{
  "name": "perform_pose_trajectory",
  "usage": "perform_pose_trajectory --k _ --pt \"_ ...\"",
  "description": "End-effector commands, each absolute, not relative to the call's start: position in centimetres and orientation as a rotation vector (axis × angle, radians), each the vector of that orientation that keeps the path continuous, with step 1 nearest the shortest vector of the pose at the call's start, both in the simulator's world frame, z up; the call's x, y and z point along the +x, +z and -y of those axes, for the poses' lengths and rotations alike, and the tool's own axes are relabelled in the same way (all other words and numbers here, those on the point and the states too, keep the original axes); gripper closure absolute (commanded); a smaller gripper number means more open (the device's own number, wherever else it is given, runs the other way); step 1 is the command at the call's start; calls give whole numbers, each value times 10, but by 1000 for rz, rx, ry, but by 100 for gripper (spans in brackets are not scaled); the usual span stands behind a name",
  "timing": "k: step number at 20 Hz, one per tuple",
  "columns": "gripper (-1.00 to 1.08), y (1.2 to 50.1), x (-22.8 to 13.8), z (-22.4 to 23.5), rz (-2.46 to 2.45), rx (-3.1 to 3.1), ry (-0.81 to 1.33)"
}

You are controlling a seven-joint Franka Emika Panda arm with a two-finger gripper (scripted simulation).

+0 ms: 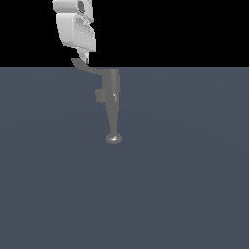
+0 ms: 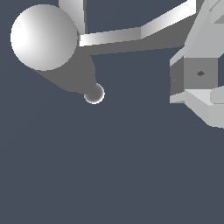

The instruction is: Turn on the faucet by rotating a designated handle.

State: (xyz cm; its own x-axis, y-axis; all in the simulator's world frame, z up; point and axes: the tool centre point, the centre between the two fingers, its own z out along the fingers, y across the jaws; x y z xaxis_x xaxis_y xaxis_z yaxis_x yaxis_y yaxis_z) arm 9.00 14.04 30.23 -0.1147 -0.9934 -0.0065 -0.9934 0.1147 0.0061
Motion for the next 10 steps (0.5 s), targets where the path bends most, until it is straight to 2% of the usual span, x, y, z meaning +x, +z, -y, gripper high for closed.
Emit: perform_pose_trajectory --k 1,10 --pt "108 300 92 -142 -2361 -2072 3" --pt "108 299 88 -144 -2365 -2068 1"
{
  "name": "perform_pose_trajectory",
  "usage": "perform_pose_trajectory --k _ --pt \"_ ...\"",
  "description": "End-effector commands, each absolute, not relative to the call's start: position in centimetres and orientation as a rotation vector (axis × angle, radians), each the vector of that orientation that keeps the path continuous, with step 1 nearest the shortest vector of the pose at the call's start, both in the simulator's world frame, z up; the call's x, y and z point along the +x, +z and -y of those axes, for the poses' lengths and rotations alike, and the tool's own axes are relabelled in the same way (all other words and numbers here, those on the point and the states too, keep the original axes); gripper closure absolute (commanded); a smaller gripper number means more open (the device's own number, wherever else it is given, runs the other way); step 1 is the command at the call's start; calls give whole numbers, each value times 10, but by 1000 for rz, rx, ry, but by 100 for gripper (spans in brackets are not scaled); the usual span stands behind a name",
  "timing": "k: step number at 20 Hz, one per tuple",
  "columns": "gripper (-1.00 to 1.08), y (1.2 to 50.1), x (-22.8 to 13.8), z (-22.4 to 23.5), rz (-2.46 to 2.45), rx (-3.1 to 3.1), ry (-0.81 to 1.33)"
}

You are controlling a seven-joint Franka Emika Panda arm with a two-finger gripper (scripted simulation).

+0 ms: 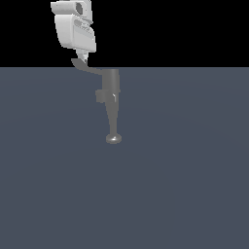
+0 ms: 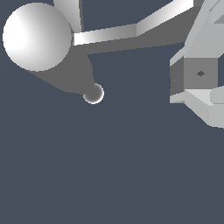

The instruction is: Turn on the faucet by rotating a designated handle.

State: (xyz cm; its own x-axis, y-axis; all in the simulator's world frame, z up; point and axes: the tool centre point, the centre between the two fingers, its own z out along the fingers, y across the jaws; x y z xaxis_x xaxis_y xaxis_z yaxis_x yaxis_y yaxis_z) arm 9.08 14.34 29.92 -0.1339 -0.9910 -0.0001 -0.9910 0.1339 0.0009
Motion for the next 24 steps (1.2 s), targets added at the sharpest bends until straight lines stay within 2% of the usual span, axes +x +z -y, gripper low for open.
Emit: perform_pose_trajectory --k 1,24 --pt "108 299 86 -144 2365 2068 -1" --pt "108 299 32 -150 2366 2067 -1"
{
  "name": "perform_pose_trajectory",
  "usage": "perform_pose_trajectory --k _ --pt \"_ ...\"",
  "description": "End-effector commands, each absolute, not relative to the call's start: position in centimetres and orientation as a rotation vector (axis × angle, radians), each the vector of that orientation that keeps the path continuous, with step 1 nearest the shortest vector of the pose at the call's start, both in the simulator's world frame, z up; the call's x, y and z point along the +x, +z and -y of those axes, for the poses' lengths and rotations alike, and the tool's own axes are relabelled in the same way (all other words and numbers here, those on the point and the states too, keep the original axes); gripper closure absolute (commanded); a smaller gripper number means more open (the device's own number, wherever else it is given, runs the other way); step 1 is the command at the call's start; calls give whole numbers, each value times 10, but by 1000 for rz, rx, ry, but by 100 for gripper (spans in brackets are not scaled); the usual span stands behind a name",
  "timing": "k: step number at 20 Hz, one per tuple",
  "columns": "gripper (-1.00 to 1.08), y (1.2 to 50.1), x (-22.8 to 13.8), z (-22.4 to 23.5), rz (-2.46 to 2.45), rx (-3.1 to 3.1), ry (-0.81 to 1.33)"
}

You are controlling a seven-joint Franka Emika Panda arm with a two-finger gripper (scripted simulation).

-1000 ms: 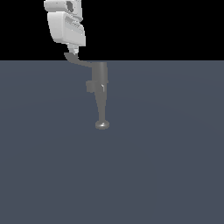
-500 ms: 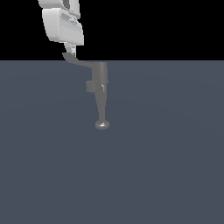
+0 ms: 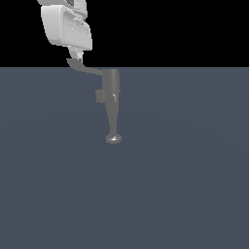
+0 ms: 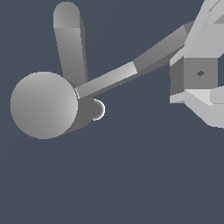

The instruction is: Turn on the faucet by rotating a designated handle.

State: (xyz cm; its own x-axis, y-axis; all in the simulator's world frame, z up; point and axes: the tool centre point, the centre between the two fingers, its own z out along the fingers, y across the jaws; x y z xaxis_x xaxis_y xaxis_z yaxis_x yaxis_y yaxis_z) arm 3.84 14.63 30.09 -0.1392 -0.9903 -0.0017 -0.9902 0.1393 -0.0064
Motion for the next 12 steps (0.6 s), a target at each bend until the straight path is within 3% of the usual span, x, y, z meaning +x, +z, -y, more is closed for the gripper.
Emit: perform_pose_trajectory --k 1,12 --pt "108 299 29 -150 -2366 -2067 1" --pt "108 301 12 -148 -2367 -2058 -6"
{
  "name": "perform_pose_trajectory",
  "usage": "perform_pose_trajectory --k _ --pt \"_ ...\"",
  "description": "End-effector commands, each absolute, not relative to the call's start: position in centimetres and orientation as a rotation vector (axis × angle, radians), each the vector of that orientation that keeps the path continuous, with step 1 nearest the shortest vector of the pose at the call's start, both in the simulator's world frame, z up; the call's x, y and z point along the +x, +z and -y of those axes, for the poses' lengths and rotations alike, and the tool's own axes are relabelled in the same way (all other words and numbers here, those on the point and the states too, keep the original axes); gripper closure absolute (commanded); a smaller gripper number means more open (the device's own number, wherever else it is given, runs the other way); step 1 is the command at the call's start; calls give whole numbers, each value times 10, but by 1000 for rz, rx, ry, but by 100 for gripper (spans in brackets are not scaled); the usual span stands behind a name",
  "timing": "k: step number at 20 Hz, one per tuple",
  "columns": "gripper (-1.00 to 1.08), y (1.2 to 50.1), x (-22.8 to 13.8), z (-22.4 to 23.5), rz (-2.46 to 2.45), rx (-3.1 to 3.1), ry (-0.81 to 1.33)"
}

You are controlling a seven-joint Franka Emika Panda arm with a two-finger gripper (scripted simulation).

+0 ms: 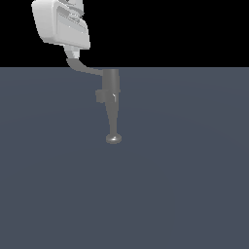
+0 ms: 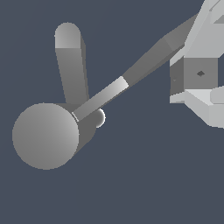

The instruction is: Turn on the faucet by rotating a designated handle.

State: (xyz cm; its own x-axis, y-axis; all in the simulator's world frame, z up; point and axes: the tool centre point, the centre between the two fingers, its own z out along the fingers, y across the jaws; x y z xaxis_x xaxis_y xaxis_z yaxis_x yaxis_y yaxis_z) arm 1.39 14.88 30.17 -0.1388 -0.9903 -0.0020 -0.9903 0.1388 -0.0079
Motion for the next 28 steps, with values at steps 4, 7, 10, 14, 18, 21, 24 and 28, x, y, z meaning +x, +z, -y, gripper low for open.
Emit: perform_pose_trajectory --k 4,7,10,14,18,21,24,28 --pt "108 301 3 -141 -2366 -2059 -6" --pt "108 301 -4 -137 -2366 -2060 -5" --pt "108 301 -11 -132 -2366 -2061 -4" --pt "108 300 -20 -125 -2366 -2062 -3" --pt "108 300 -30 -118 -2366 -2063 -3" --pt "108 300 -37 -113 -2366 -2064 -2" --pt "108 300 -44 -108 -2366 -2065 -1" --pt "108 300 -53 -102 -2366 -2066 -1"
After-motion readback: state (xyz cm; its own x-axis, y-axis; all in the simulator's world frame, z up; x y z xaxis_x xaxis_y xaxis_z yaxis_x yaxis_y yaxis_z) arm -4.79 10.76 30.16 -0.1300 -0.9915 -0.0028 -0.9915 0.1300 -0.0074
